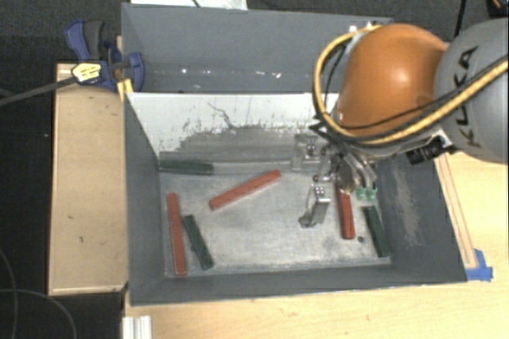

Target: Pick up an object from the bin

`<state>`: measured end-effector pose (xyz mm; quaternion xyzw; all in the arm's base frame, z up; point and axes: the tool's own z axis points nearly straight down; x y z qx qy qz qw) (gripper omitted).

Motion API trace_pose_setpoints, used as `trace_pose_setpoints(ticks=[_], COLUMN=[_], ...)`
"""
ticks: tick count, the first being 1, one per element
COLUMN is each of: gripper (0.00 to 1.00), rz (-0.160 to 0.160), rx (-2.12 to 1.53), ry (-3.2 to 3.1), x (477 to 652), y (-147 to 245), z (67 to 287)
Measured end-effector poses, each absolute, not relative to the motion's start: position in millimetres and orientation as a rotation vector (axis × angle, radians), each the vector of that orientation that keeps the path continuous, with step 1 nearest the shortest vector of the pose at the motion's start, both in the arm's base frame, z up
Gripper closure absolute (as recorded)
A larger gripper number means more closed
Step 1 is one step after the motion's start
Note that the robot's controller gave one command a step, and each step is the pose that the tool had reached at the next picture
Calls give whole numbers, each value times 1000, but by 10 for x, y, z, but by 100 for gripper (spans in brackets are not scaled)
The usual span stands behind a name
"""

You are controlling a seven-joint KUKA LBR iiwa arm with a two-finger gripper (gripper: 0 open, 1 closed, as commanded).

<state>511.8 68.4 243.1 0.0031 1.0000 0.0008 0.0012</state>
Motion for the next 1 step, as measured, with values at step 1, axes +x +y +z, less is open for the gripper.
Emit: trace_pose_setpoints(ticks=[1], gripper=[0], rz=[1], rx=[83], ry=[3146], x=[5578], y=[1171], z=[1220])
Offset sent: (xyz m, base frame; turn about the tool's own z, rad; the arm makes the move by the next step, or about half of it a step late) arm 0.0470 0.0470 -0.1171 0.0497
